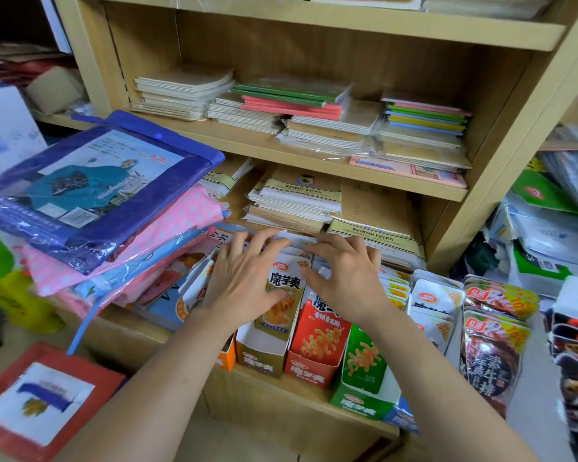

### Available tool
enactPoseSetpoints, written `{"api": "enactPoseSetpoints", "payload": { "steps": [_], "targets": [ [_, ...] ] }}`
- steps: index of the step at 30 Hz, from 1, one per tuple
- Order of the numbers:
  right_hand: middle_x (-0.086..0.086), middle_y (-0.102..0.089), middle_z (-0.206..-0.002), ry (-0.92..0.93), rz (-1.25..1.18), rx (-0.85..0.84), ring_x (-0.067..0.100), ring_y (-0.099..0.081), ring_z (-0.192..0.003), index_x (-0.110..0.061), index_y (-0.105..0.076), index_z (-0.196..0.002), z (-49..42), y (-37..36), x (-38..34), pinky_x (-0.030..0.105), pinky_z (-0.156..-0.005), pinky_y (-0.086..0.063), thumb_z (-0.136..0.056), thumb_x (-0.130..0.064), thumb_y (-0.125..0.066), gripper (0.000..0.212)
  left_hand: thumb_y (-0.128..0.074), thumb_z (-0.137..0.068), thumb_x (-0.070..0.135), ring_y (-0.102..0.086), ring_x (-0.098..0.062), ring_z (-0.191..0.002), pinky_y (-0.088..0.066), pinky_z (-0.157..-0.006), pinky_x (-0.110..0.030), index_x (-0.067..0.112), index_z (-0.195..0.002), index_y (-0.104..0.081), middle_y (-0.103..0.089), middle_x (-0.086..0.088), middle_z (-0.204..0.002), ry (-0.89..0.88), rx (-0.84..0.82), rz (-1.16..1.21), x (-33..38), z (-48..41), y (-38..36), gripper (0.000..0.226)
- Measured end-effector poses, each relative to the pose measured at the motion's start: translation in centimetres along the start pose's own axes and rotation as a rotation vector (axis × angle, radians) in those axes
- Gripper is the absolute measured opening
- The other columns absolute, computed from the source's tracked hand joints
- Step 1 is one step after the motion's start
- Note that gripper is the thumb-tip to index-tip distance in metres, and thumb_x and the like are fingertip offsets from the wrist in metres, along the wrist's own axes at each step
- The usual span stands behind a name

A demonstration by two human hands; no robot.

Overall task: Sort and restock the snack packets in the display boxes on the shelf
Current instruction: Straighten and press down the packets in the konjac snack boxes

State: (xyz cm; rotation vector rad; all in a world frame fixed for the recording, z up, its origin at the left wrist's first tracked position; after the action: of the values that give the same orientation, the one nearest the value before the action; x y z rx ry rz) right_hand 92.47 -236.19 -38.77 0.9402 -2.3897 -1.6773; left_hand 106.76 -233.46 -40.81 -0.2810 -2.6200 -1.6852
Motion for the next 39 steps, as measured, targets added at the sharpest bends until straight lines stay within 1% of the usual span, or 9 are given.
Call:
{"api": "enactPoseSetpoints", "payload": {
  "steps": [6,11,15,19,22,27,31,35,39],
  "targets": [
    [-0.009,-0.053,-0.143,-0.002,0.008,-0.004,0.025,-0.04,-0.126,-0.035,-0.068,-0.126,-0.1,0.0,-0.1,0.043,-0.093,-0.027,-0.094,-0.05,-0.059,0.037,-0.075,-0.085,0.041,-0.039,-0.024,-0.119,-0.042,-0.088,-0.04,0.031,-0.127,-0.057,-0.044,0.007,-0.135,0.018,0.048,0.005,0.1,-1.0,0.8,0.046],
    [-0.011,-0.055,-0.14,0.004,-0.023,0.014,0.023,-0.042,-0.122,-0.034,-0.069,-0.123,0.1,0.1,0.1,0.037,-0.087,-0.022,-0.093,-0.048,-0.062,0.034,-0.086,-0.078,0.027,-0.044,-0.024,-0.104,-0.038,-0.073,-0.034,0.026,-0.101,-0.072,-0.054,0.006,-0.114,0.028,0.101,0.047,-0.3,-1.7,0.7,0.027],
    [-0.013,-0.059,-0.133,0.016,-0.067,0.081,0.021,-0.046,-0.117,-0.031,-0.067,-0.124,0.3,0.9,0.0,0.035,-0.084,-0.022,-0.09,-0.046,-0.068,0.037,-0.083,-0.079,0.026,-0.047,-0.022,-0.101,-0.037,-0.075,-0.035,0.026,-0.084,-0.07,-0.058,0.009,-0.109,0.005,0.217,0.087,-0.5,-1.2,2.1,0.014],
    [-0.012,-0.063,-0.125,0.179,-0.045,0.213,0.022,-0.051,-0.116,-0.03,-0.071,-0.119,0.9,2.7,-2.0,0.041,-0.086,-0.032,-0.086,-0.035,-0.075,0.034,-0.073,-0.089,0.025,-0.054,-0.021,-0.09,-0.035,-0.071,-0.034,0.025,-0.088,-0.066,-0.061,0.009,-0.095,0.017,0.348,0.12,-0.3,-0.9,4.4,0.008],
    [-0.012,-0.062,-0.131,0.217,-0.008,0.149,0.023,-0.047,-0.121,-0.032,-0.068,-0.125,0.9,2.1,-2.4,0.042,-0.087,-0.032,-0.088,-0.035,-0.072,0.037,-0.077,-0.086,0.023,-0.058,-0.02,-0.086,-0.035,-0.066,-0.03,0.023,-0.09,-0.07,-0.063,0.007,-0.091,0.005,0.333,0.137,-0.1,-0.8,3.8,0.008],
    [-0.01,-0.064,-0.133,0.159,-0.003,0.019,0.025,-0.045,-0.125,-0.029,-0.07,-0.125,0.7,0.5,-1.5,0.04,-0.086,-0.026,-0.094,-0.044,-0.054,0.038,-0.083,-0.081,0.025,-0.058,-0.023,-0.094,-0.041,-0.067,-0.03,0.022,-0.103,-0.074,-0.06,0.002,-0.1,-0.023,0.249,0.156,-0.5,-0.7,1.6,0.024],
    [-0.007,-0.063,-0.135,0.152,0.019,-0.001,0.027,-0.047,-0.123,-0.026,-0.068,-0.128,0.7,0.6,-1.7,0.045,-0.088,-0.032,-0.093,-0.047,-0.05,0.045,-0.081,-0.082,0.029,-0.052,-0.021,-0.107,-0.047,-0.072,-0.032,0.025,-0.131,-0.065,-0.058,0.002,-0.116,-0.051,0.176,0.191,-0.5,-0.5,1.8,0.051],
    [-0.002,-0.068,-0.128,0.221,0.122,0.072,0.032,-0.054,-0.116,-0.021,-0.072,-0.12,0.9,1.9,-3.1,0.05,-0.087,-0.038,-0.086,-0.042,-0.064,0.041,-0.078,-0.083,0.025,-0.051,-0.021,-0.11,-0.051,-0.085,-0.041,0.024,-0.131,-0.065,-0.059,0.003,-0.12,-0.056,0.188,0.181,-1.5,0.4,4.6,0.049],
    [-0.001,-0.073,-0.112,0.338,0.098,0.159,0.032,-0.061,-0.101,-0.018,-0.077,-0.107,1.4,2.2,-6.2,0.043,-0.082,-0.039,-0.079,-0.026,-0.077,0.029,-0.075,-0.086,0.028,-0.062,-0.017,-0.103,-0.056,-0.08,-0.038,0.027,-0.125,-0.068,-0.064,0.006,-0.116,0.1,0.192,0.271,-4.5,2.4,7.9,0.039]
  ]
}}
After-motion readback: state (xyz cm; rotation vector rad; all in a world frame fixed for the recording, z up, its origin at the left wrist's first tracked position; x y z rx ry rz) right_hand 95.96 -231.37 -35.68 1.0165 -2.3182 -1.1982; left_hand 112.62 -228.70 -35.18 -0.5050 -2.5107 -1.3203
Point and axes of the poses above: each hand's wrist, its own z-axis away from the middle knuckle, its own y-axis out of the back of the hand, x = y × z, the point moved 10 cm from there along -z, towards the middle knuckle
